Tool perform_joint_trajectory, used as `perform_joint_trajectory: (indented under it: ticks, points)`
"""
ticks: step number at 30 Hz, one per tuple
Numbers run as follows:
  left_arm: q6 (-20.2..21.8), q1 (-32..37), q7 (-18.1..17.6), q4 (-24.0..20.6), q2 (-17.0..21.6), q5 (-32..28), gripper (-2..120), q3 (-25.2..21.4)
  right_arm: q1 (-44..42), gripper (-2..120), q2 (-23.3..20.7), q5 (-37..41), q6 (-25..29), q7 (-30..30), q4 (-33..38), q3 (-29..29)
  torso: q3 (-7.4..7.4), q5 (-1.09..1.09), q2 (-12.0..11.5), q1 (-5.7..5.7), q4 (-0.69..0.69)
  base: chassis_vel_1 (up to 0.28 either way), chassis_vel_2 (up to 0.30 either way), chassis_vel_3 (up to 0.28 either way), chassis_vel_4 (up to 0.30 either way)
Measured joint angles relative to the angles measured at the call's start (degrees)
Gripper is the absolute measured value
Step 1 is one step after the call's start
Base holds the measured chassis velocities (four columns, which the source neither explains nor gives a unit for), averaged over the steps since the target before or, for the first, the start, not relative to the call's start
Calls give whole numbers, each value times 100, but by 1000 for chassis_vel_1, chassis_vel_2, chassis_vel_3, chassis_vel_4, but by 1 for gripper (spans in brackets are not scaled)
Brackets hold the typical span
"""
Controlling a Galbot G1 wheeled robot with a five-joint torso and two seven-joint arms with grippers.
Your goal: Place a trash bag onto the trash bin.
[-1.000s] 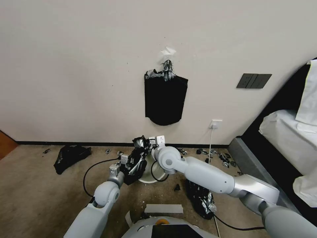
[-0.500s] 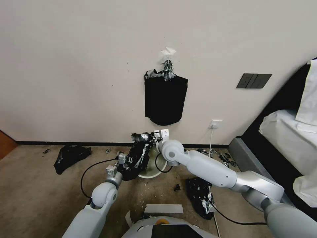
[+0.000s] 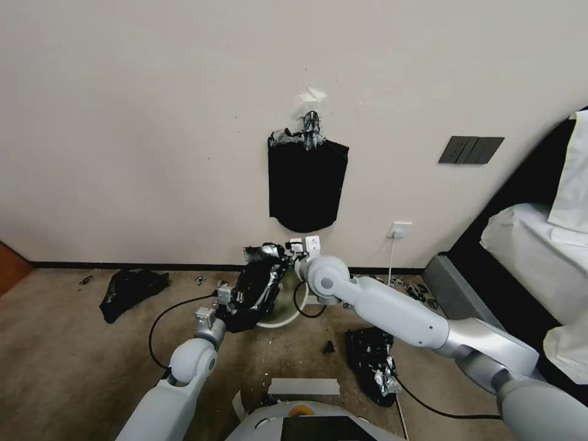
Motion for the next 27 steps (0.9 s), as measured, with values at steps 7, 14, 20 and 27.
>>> perform_joint_trajectory:
  ticks: [7, 14, 20, 27]
  points:
    - [-159, 37, 62, -13, -11, -49, 1, -53, -29, 0, -95, -45, -2, -69, -171, 51, 0, 1, 0, 0, 1, 0, 0, 0, 0]
    - [-399, 101, 260, -54, -96, -372, 1, -297, -190, 0, -359, -130, -15, -189, -280, 235, 0, 1, 0, 0, 1, 0, 0, 0, 0]
    - [-590, 99, 372, -120, -229, -783, 1, -516, -565, 0, -603, -133, -67, -280, -124, 463, 0, 2, 0, 0, 1, 0, 0, 0, 0]
    - [-622, 57, 379, -180, -415, -1006, 1, -637, -1035, 3, -812, -156, -103, -336, 209, 688, 0, 2, 0, 0, 1, 0, 0, 0, 0]
